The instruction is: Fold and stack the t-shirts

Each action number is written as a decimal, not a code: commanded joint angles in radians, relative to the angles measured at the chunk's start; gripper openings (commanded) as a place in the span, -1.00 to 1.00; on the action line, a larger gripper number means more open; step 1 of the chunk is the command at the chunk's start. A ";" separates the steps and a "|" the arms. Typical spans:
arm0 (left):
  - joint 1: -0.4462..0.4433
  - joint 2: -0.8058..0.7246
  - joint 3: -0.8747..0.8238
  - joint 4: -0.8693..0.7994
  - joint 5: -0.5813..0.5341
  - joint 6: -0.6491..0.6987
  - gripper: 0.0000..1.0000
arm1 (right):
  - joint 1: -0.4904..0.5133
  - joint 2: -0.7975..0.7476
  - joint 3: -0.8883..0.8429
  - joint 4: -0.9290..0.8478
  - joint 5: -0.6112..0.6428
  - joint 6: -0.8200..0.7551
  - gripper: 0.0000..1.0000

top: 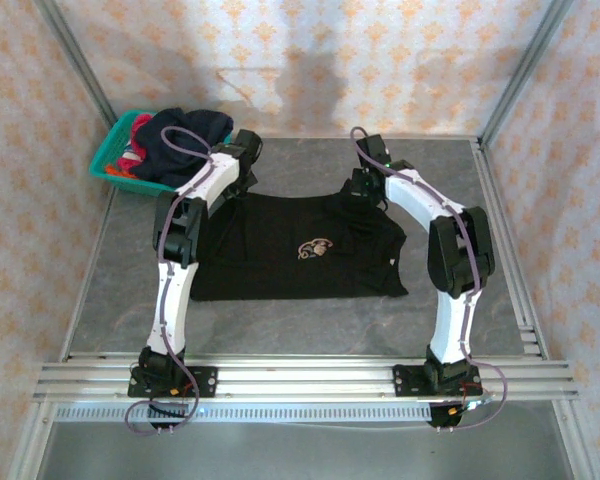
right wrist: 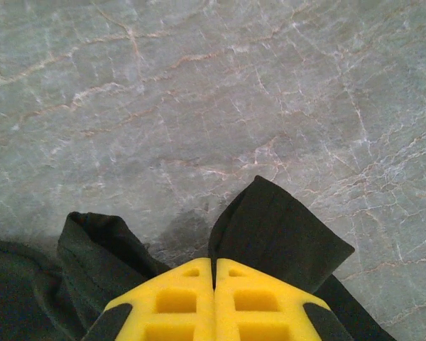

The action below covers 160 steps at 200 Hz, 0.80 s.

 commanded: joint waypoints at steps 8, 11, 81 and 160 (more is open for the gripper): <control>0.005 -0.132 -0.027 -0.015 -0.040 0.021 -1.00 | -0.003 -0.095 -0.008 0.013 0.003 0.010 -1.00; 0.006 -0.142 -0.033 -0.015 -0.042 0.023 -1.00 | -0.003 -0.100 -0.010 0.013 0.003 0.011 -1.00; 0.005 -0.336 -0.224 0.002 -0.025 0.089 -1.00 | -0.001 -0.287 -0.157 0.022 -0.023 0.014 -1.00; -0.001 -0.611 -0.570 0.064 -0.013 0.112 -1.00 | 0.040 -0.541 -0.362 -0.048 -0.038 0.036 -1.00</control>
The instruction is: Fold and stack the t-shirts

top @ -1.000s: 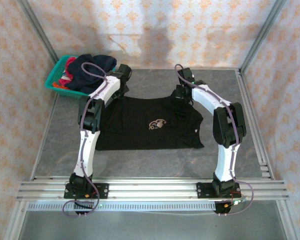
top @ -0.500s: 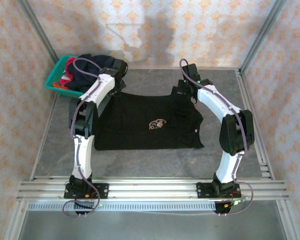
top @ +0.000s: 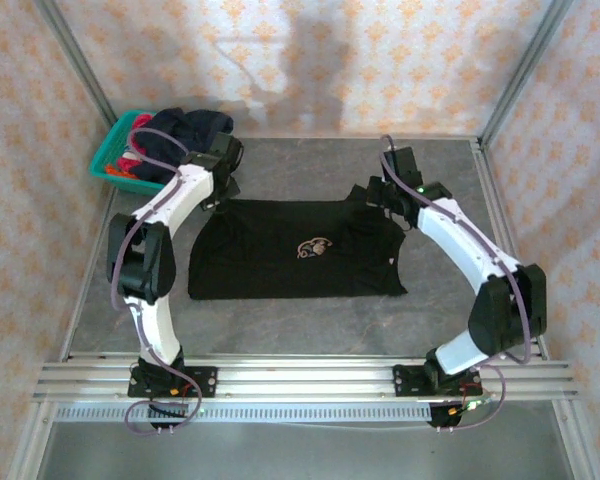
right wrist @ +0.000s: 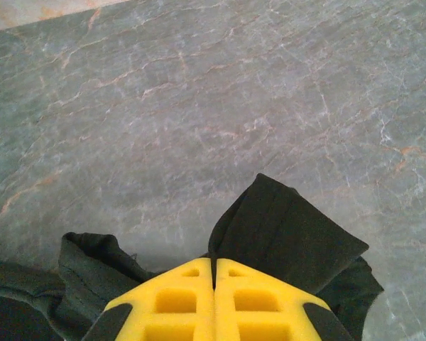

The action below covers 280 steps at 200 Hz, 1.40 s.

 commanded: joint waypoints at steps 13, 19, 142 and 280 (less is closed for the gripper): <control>-0.006 -0.122 -0.097 0.017 -0.018 0.015 -1.00 | 0.026 -0.113 -0.081 -0.073 0.021 0.020 -1.00; -0.009 -0.137 -0.117 0.019 -0.021 0.015 -1.00 | 0.030 -0.131 -0.094 -0.081 0.026 0.024 -1.00; -0.044 -0.320 -0.379 0.041 -0.019 -0.025 -1.00 | 0.106 -0.373 -0.351 -0.213 -0.014 0.157 -1.00; -0.045 -0.387 -0.570 0.073 -0.024 -0.059 -1.00 | 0.208 -0.318 -0.474 -0.228 -0.024 0.219 -1.00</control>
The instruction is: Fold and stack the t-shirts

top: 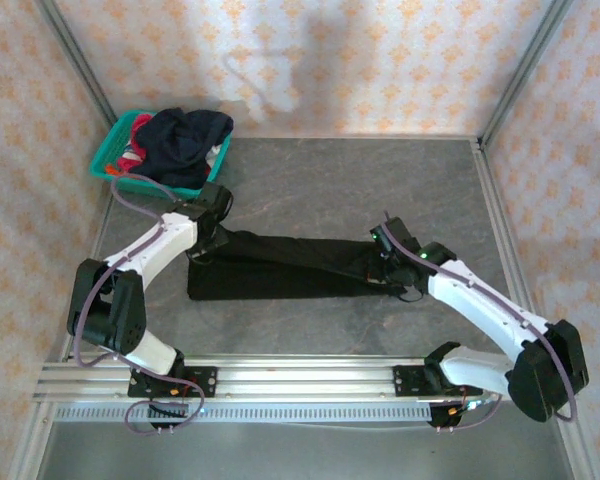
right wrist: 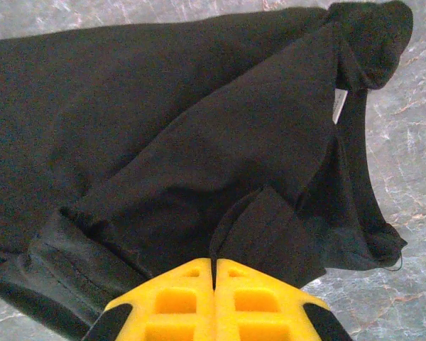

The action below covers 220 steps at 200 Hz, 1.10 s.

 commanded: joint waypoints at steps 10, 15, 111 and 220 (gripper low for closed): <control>-0.004 -0.037 -0.054 0.007 -0.031 -0.030 -1.00 | 0.004 0.047 -0.030 -0.013 0.034 0.002 -1.00; -0.003 -0.038 -0.061 0.007 -0.031 -0.032 -1.00 | 0.003 0.053 -0.031 -0.011 0.037 0.002 -1.00; -0.013 -0.089 -0.130 0.010 -0.028 -0.069 -1.00 | 0.003 0.142 -0.006 0.038 0.039 -0.001 -1.00; -0.032 -0.233 -0.183 -0.120 -0.030 -0.118 -1.00 | 0.003 0.183 0.016 0.046 0.049 -0.030 -1.00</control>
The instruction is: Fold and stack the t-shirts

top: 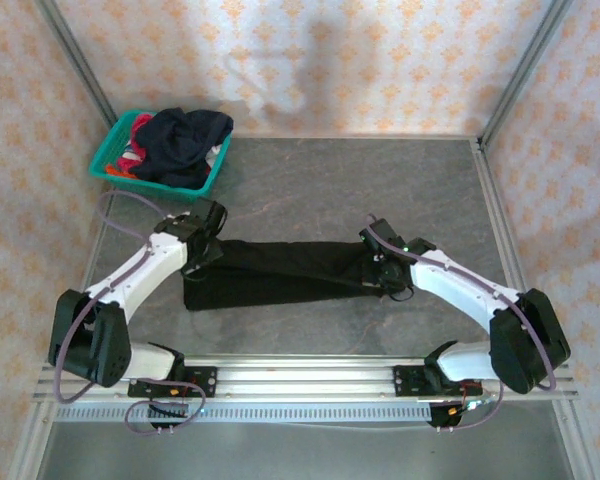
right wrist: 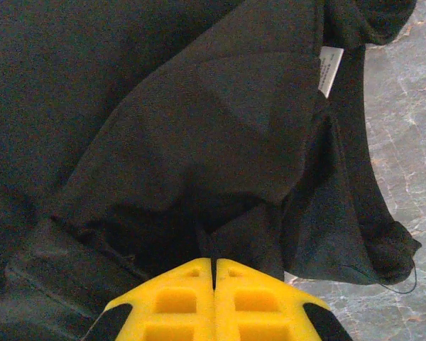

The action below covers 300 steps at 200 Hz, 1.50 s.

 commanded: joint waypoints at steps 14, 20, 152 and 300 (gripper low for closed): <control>-0.006 -0.053 -0.065 -0.078 -0.029 -0.044 -1.00 | 0.004 0.034 0.031 0.002 0.039 -0.021 -1.00; -0.007 -0.056 -0.070 -0.079 -0.029 -0.046 -1.00 | 0.003 0.039 0.031 0.006 0.038 -0.021 -1.00; -0.003 -0.044 0.238 -0.226 -0.073 0.018 -1.00 | 0.003 0.061 0.046 0.022 0.031 -0.036 -1.00; -0.042 -0.197 -0.205 -0.150 0.094 -0.164 -1.00 | 0.003 0.154 0.066 0.068 0.007 -0.052 -1.00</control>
